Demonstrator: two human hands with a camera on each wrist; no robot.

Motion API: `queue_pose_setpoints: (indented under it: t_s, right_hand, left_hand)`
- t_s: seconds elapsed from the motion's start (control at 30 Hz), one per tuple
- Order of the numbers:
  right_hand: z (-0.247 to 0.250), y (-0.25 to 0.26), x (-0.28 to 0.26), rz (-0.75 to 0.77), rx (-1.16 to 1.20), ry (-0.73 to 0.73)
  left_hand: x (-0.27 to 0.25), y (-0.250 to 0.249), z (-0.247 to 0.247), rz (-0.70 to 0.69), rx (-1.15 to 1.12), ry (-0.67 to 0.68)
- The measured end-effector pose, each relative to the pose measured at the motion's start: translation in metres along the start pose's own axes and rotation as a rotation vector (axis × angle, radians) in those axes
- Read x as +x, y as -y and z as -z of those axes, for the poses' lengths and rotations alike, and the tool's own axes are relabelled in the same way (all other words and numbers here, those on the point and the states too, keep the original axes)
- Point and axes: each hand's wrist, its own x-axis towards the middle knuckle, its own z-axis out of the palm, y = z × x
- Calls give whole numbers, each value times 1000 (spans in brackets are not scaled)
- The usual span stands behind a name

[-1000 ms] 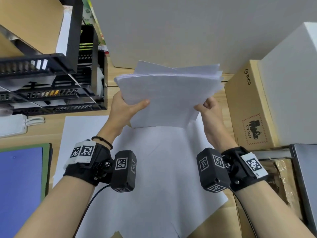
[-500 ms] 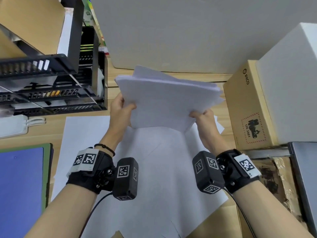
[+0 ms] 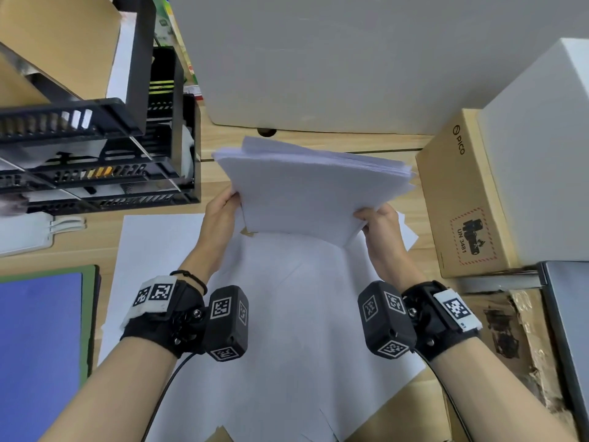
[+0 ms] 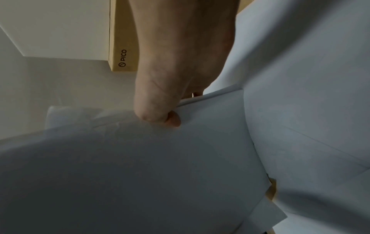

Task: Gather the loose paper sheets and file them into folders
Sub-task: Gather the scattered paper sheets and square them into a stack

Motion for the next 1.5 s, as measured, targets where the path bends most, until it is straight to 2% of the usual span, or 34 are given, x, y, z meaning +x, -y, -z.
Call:
queue_pose_setpoints:
  t_s: [0.13, 0.23, 0.3, 0.37, 0.47, 0.63, 0.8, 0.9, 1.03, 1.23, 1.37, 1.5]
  right_hand:
    - [3, 4, -2, 50, 26, 44]
    - [5, 7, 0, 73, 46, 36]
    - [5, 6, 2, 73, 62, 26]
    - [3, 6, 3, 63, 69, 30]
    - [2, 6, 2, 57, 56, 58]
    - [-2, 2, 4, 48, 10, 80]
    - [0, 6, 5, 61, -3, 83]
    - [-5, 7, 4, 72, 7, 90]
    - [0, 4, 5, 28, -62, 98]
    - [2, 2, 7, -3, -153, 140]
    - [-10, 21, 10, 100, -196, 57]
    - [-33, 24, 16, 133, -278, -11]
  left_hand:
    - [4, 6, 2, 14, -45, -9]
    - [8, 7, 0, -1, -56, -1]
    - [7, 11, -1, 37, -45, 7]
    - [3, 19, 1, 106, -3, 10]
    - [-8, 26, 2, 132, 113, 73]
    - [-12, 16, -1, 105, 235, 169]
    - [0, 2, 2, -2, 162, 106]
    - [0, -4, -10, 4, 129, 109]
    - [-5, -3, -12, -27, 39, 19]
    - [-11, -5, -12, -104, 120, 91]
    - [-3, -22, -8, -230, 160, 47]
    - [2, -24, 3, -230, 141, -6]
